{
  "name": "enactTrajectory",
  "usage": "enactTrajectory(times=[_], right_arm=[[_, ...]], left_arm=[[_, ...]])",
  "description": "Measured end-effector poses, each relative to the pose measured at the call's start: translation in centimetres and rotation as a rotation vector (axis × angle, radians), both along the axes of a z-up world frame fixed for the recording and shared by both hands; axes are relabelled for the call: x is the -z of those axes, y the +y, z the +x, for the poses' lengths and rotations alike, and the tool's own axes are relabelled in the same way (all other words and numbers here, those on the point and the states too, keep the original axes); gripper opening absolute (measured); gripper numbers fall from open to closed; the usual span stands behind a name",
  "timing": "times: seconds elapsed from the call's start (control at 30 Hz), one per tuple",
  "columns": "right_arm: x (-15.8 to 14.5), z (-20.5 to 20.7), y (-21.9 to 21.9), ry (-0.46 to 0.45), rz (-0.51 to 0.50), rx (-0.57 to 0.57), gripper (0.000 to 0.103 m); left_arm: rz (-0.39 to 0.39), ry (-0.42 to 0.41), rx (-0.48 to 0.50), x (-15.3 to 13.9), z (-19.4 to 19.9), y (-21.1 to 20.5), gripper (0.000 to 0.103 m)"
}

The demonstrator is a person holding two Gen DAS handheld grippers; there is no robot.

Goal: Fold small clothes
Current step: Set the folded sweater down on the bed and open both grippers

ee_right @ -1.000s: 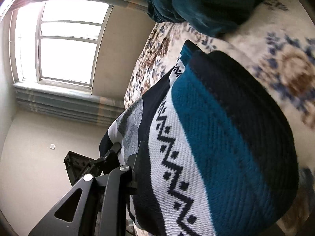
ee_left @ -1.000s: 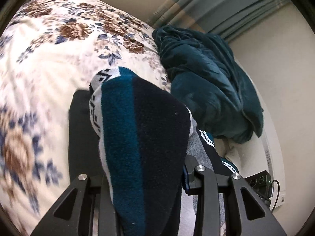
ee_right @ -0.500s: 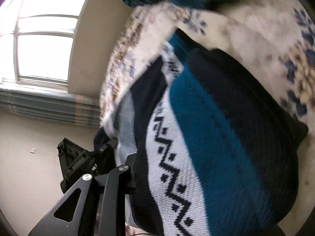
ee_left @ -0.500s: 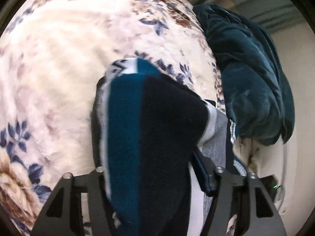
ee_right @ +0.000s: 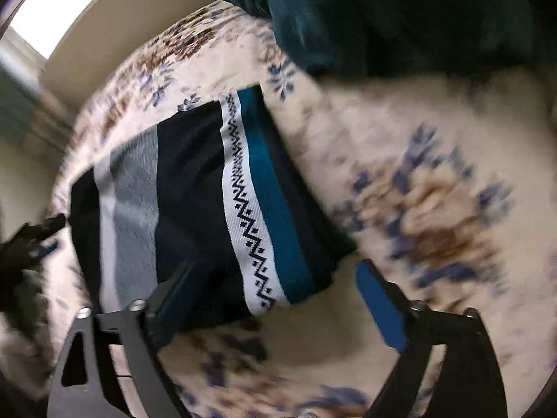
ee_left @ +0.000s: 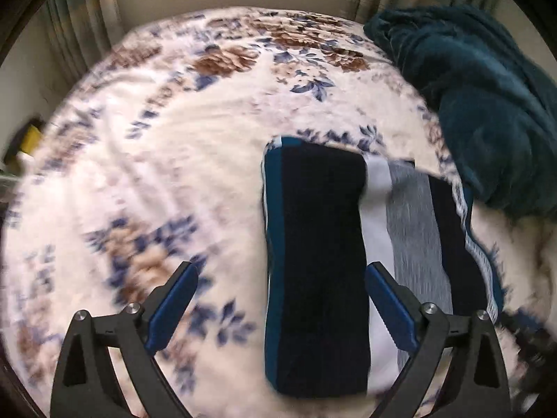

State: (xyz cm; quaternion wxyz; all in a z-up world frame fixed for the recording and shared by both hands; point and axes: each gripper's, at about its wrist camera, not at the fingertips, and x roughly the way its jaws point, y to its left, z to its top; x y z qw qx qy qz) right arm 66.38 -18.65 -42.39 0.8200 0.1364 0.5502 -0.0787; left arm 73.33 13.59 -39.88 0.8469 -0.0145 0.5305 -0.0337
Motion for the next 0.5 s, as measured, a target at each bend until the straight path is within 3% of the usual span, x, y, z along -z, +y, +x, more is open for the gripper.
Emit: enactTrajectory(times=[0.07,0.2,0.5], right_arm=[[-2.1,-0.3,1.0,-0.017,-0.105,-0.029,0.103],[-6.5,-2.8,2.0,-0.035,-0.194,-0.065,0.103],[-16.5,-8.5,3.4,-0.106,-0.262,-0.111,0.103]], left_arm=[[0.016,-0.003,-0.012,-1.1,-2.5,-0.8,0.098],[0.054,-0.008,-0.054,-3.8,-6.1,-2.3,0.098],[0.067,-0.088,-0.060,-12.1,-11.8,-4.4,0.098]])
